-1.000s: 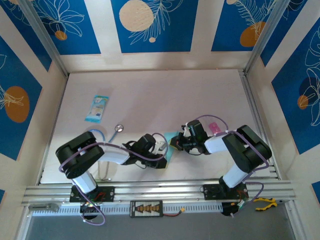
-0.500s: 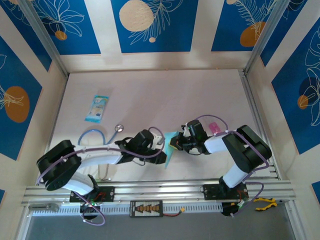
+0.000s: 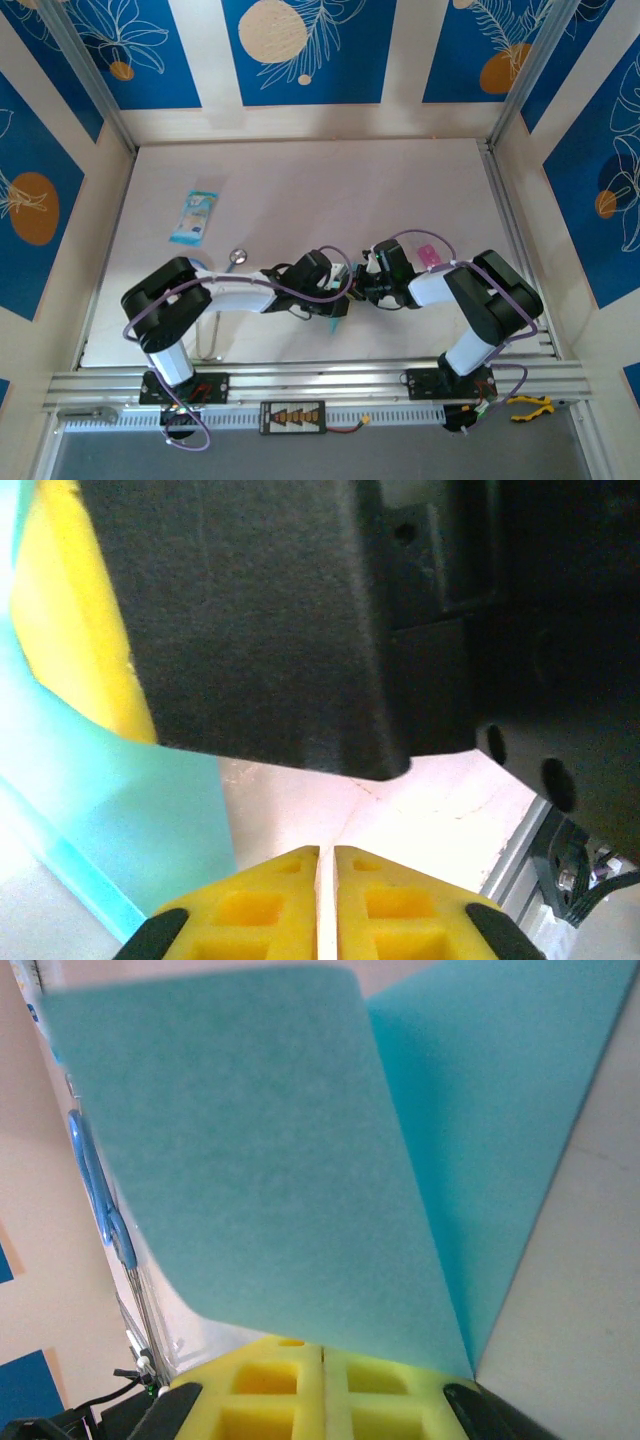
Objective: Fold a paper plane with a square sheet of paper (pick it up from the middle)
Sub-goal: Perform the fifth fold on the wing at the bottom-center of the table.
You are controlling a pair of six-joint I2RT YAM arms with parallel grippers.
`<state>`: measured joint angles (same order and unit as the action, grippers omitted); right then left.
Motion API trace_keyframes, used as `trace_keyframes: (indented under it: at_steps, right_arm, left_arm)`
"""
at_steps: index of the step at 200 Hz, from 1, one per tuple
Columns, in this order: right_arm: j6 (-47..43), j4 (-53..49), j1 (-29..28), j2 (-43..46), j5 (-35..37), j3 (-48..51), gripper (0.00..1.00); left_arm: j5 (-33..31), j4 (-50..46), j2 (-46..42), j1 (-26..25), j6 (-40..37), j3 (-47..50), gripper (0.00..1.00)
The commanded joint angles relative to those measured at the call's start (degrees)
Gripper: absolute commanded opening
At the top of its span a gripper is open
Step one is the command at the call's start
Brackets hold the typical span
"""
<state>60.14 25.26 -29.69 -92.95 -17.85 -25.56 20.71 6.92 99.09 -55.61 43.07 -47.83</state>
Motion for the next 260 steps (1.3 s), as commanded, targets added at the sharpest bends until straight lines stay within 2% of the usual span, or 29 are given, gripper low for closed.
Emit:
trace_keyframes:
  at_steps: [1, 92, 158, 195, 260]
  right_arm:
    - [0.38, -9.0, -0.92, -2.93, 4.49, 1.59, 0.02]
    - [0.25, -9.35, -0.81, -3.12, 4.79, 1.7, 0.03]
    - [0.29, -10.22, -0.72, -2.79, 5.28, 1.65, 0.03]
    - [0.24, -10.72, -0.72, -2.24, 5.33, 1.55, 0.03]
    - [0.5, -10.97, -0.94, -1.71, 5.19, 1.45, 0.03]
  left_arm:
    - [0.47, 1.71, 1.62, 0.33, 0.47, 0.79, 0.12]
    - [4.62, 8.93, -0.06, -1.06, 6.32, 11.89, 0.12]
    - [6.73, 6.27, -4.44, -3.65, 5.74, 16.08, 0.12]
    - [2.11, -3.49, -6.43, -5.5, 1.25, 15.32, 0.11]
    - [-6.66, -7.75, -16.22, -5.24, -0.61, 12.78, 0.09]
